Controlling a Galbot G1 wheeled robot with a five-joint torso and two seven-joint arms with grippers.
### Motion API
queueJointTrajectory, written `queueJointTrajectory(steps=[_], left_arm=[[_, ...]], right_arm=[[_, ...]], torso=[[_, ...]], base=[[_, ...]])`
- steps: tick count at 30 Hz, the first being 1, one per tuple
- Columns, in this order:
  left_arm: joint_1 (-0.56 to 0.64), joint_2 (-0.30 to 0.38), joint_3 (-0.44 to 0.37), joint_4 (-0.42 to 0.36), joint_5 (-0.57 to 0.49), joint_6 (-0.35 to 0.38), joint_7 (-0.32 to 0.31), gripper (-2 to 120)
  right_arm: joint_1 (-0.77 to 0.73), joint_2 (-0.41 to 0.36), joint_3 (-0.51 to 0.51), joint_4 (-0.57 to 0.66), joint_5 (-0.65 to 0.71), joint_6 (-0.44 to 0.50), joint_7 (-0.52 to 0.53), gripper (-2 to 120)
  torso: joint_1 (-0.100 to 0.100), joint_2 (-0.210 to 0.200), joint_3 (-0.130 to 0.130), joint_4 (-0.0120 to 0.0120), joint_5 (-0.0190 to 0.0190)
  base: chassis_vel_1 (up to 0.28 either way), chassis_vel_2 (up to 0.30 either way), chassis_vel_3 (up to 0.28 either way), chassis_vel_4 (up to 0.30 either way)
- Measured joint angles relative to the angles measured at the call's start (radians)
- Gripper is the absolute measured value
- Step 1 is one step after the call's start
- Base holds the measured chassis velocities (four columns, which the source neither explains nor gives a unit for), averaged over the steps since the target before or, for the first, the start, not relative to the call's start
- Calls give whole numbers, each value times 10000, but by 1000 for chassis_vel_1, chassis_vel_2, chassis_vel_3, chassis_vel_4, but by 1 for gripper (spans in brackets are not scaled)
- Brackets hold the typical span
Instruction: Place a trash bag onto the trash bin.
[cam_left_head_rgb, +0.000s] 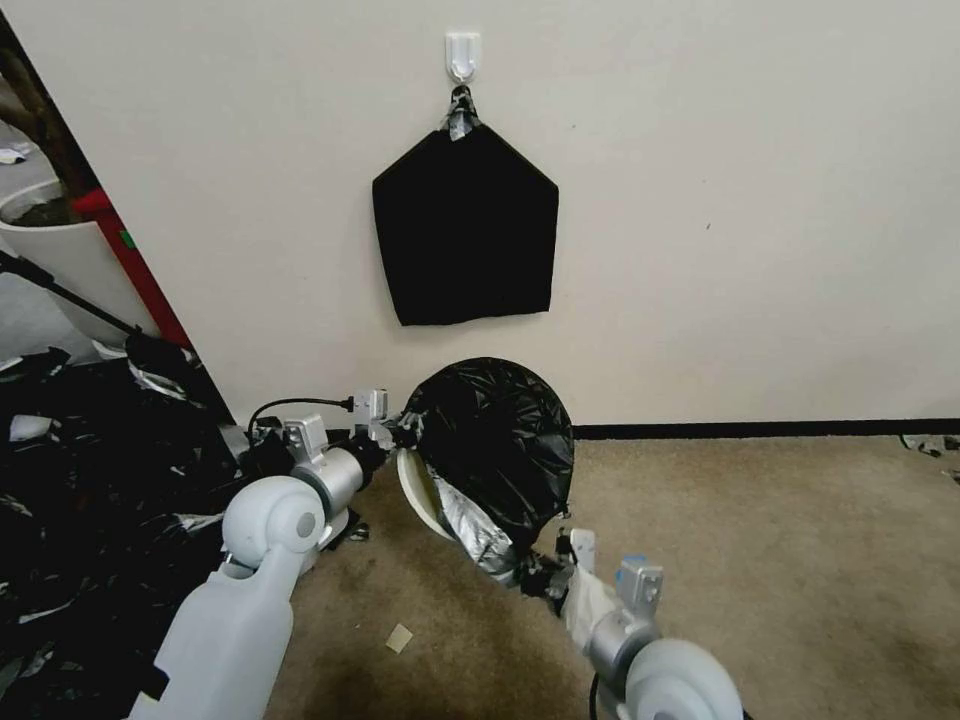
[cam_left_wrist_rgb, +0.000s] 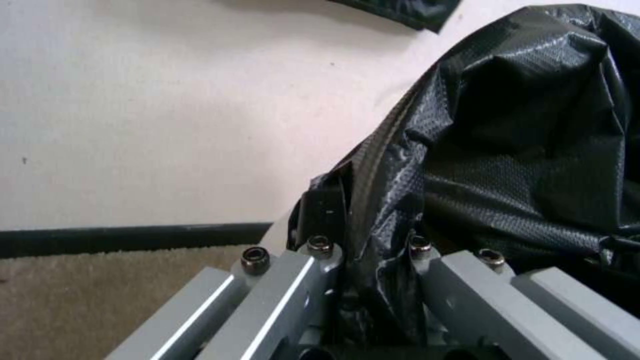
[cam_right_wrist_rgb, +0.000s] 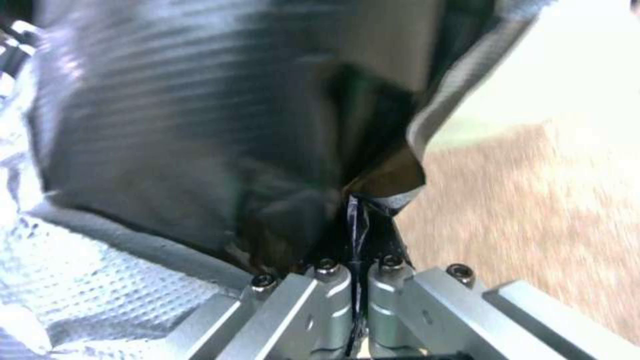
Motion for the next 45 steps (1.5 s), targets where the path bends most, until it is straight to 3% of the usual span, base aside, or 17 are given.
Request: queueJointTrajectory(steps=[1, 2, 6, 15, 19, 20, 22, 23, 26, 27, 31, 39, 45], left_arm=[[-3, -110, 37, 71, -47, -64, -135, 3], [-3, -110, 37, 71, -47, -64, -135, 3], [-36, -382, 165, 311, -75, -356, -348, 3], [-236, -594, -1, 543, -381, -320, -348, 3], [-273, -708, -211, 520, -477, -239, -344, 3], [-273, -708, -211, 520, -477, -239, -344, 3], [-232, -701, -238, 503, -464, -255, -345, 3], [-232, -701, -238, 503, -464, -255, -345, 3], [-224, -689, -287, 539, -424, -254, -344, 3], [-224, -689, -287, 539, -424, -254, -344, 3], [-331, -642, -308, 614, -390, -257, -403, 3], [-570, -555, -363, 690, -397, -255, -647, 3], [-643, -498, -362, 726, -400, -249, -710, 3]], right_arm=[[54, 191, -69, -327, -921, 353, -179, 0], [54, 191, -69, -327, -921, 353, -179, 0], [255, 537, -96, -1144, -4289, 1082, -352, 0], [373, 512, -1, -1884, -6451, 1438, -784, 0], [654, 692, 736, -3169, -10203, 3229, -1704, 17], [654, 692, 736, -3169, -10203, 3229, -1704, 17], [728, 693, 967, -3417, -11365, 4159, -2123, 26], [728, 693, 967, -3417, -11365, 4159, -2123, 26], [705, 522, 926, -3240, -11732, 4789, -2263, 41], [705, 522, 926, -3240, -11732, 4789, -2263, 41], [435, 51, 793, -2462, -11461, 4808, -2245, 61], [-153, -510, 845, -1922, -11620, 5105, -2183, 90], [-425, -632, 830, -1937, -11871, 5352, -2162, 100]], torso=[[0, 0, 0, 1, 2], [0, 0, 0, 1, 2], [0, -1, 0, 1, 2], [0, -1, 0, 0, 2], [0, -1, 0, 0, 3], [0, -1, 0, 0, 3], [0, -1, 0, 1, 3], [0, -1, 0, 1, 3], [0, -1, 0, 1, 3], [0, -1, 0, 1, 3], [0, 0, 1, 1, 1], [0, 0, 0, 1, 1], [0, -1, 0, 0, 2]], base=[[0, 0, 0, 0], [0, 0, 0, 0], [0, 0, 0, 0], [0, 0, 0, 0], [0, 0, 0, 0], [0, 0, 0, 0], [0, 0, 0, 0], [0, 0, 0, 0], [0, 0, 0, 0], [0, 0, 0, 0], [0, 0, 0, 0], [0, 0, 0, 0], [0, 0, 0, 0]])
